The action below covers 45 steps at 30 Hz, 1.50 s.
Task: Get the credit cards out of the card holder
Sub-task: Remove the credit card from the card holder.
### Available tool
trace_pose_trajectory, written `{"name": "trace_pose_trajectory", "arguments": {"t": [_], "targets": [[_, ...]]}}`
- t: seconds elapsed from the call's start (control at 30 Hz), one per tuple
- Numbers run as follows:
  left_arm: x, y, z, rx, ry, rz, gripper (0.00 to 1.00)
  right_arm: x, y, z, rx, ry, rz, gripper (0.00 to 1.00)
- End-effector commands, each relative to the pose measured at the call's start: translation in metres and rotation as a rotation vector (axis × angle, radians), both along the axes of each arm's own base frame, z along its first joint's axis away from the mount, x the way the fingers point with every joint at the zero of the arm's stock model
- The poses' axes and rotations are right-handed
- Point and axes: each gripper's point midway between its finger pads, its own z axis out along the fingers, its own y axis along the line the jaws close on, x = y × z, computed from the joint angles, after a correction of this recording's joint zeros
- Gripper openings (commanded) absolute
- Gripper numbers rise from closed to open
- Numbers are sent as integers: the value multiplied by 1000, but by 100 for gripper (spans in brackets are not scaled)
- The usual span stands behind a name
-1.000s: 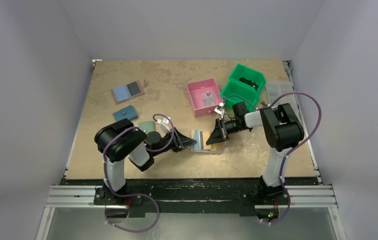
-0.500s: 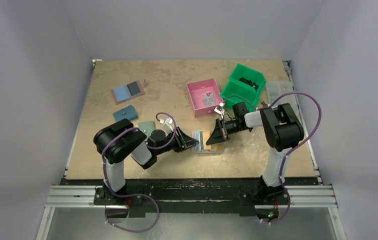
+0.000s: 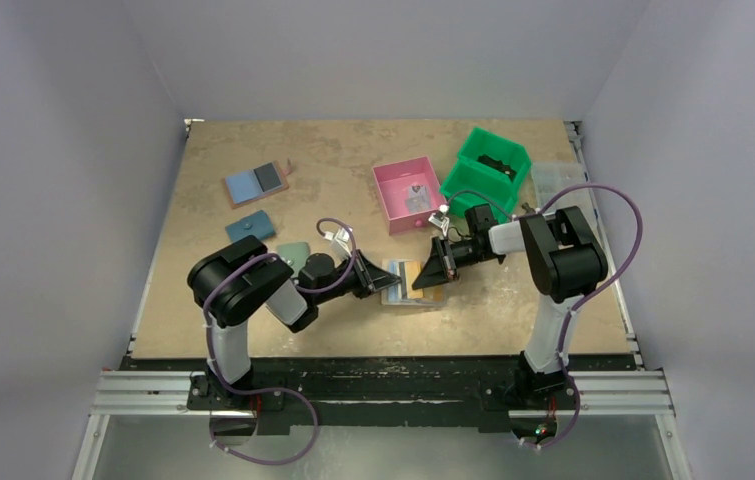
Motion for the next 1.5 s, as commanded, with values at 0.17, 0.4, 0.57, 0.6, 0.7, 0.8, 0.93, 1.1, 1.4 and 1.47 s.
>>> {"name": "trace_pose_trajectory", "arguments": {"t": [0.17, 0.4, 0.57, 0.6, 0.7, 0.8, 0.93, 1.1, 1.4, 1.47], "targets": [[0, 4, 9, -43, -31, 9, 0, 10, 2, 1, 3, -30, 2, 6], [-3, 10, 3, -70, -16, 12, 0, 12, 0, 1, -1, -27, -8, 17], [-4, 11, 1, -73, -14, 12, 0, 12, 0, 1, -1, -23, -15, 19], [-4, 11, 1, -73, -13, 12, 0, 13, 0, 1, -2, -22, -16, 19], [-4, 11, 1, -73, -13, 12, 0, 13, -1, -1, -9, -13, -21, 15], [-4, 12, 0, -71, -11, 13, 0, 14, 0, -1, -13, -13, -23, 2], [-3, 18, -2, -67, -7, 29, 0, 16, -2, 0, -19, -20, -30, 0], [-5, 30, -4, -60, -1, 44, 0, 18, -6, -3, -25, -8, -51, 0], [-5, 34, -7, -55, 1, 48, 0, 22, -9, -3, -57, -44, -63, 0], [-4, 36, -9, -45, 1, 53, 0, 25, -12, -1, -94, -106, -52, 0]]}}
